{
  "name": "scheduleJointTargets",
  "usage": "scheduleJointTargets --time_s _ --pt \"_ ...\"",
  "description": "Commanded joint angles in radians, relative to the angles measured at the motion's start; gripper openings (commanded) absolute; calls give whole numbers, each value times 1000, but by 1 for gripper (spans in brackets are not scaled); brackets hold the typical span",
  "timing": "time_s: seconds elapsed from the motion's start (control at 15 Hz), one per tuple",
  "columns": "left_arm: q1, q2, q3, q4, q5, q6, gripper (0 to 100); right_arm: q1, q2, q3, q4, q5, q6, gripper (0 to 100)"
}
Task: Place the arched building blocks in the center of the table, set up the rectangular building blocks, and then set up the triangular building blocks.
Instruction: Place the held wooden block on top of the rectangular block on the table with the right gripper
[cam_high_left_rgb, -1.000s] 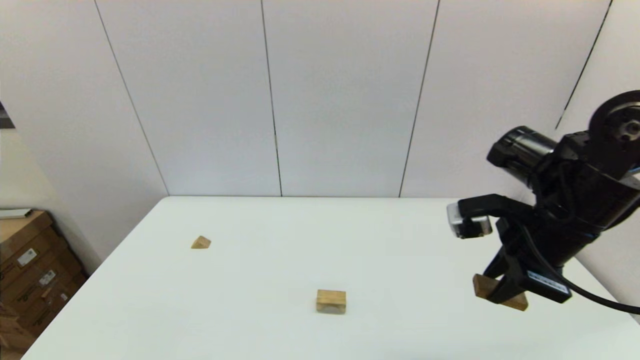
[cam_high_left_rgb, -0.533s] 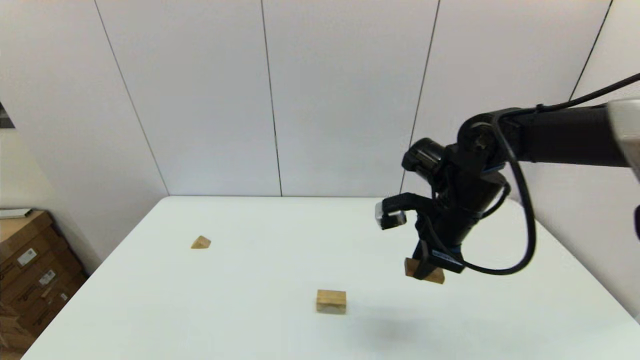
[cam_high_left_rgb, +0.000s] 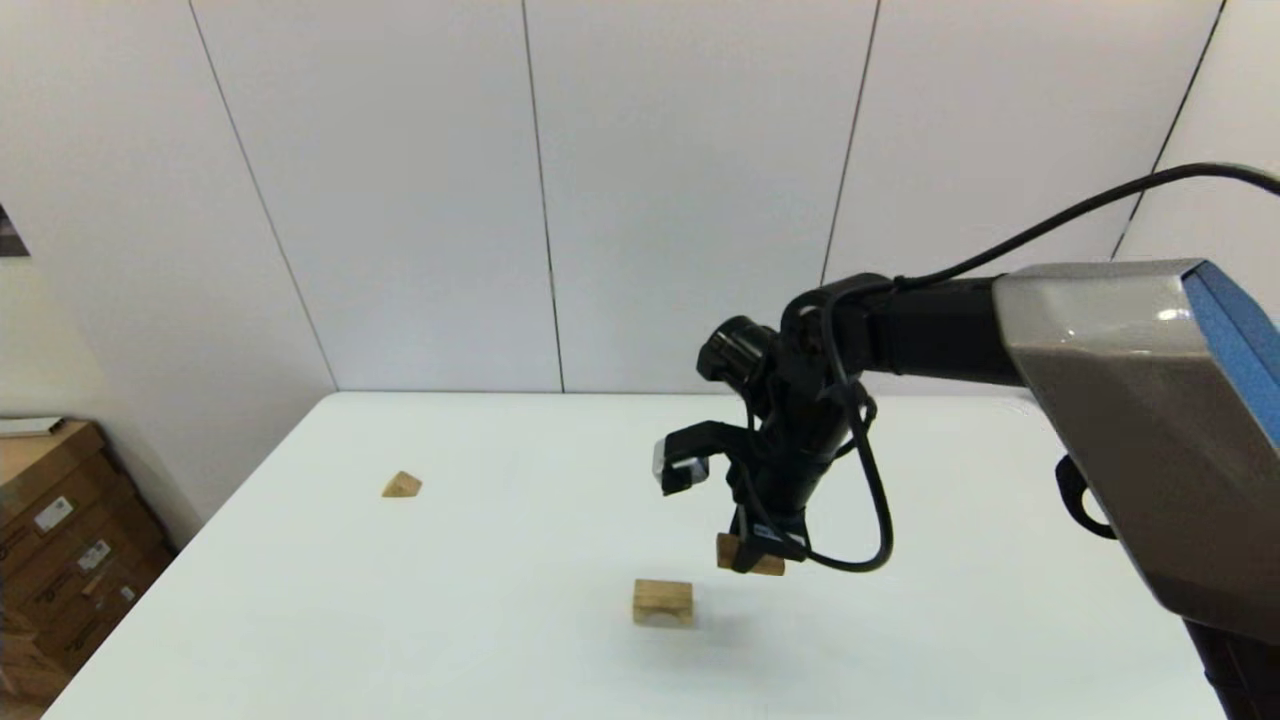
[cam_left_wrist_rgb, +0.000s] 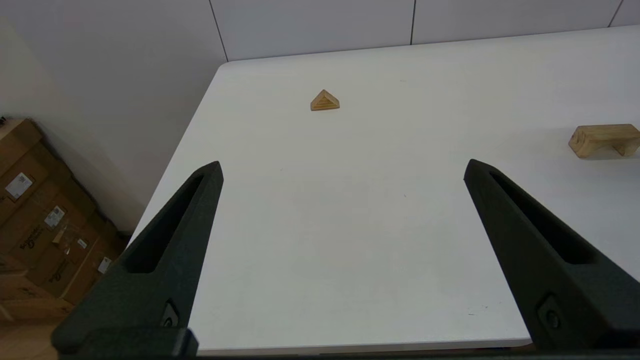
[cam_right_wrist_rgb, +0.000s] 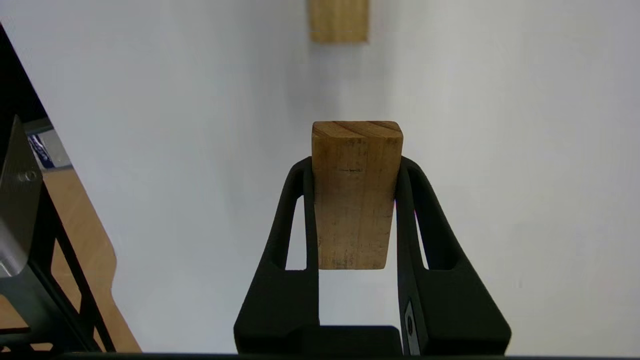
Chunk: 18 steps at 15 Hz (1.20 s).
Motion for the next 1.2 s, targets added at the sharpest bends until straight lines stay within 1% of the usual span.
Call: scheduleJointTargets --time_s 0.07,0.13,0.33,0.47,0.67,0.87,1.2 --pt "0 2 0 1 1 0 100 55 38 -2 -29 0 -6 0" --pt "0 2 0 1 1 0 100 64 41 -2 -48 0 -3 0" --pt "0 2 0 1 1 0 100 78 45 -7 -64 0 -1 0" --pt "0 2 0 1 0 0 100 83 51 -7 -109 1 2 0" --pt "0 2 0 1 1 0 100 83 51 -7 -109 6 0 0" --pt "0 2 0 1 1 0 100 92 50 -7 -112 6 40 0" --pt "0 2 0 1 1 0 100 127 54 -7 -121 6 71 0"
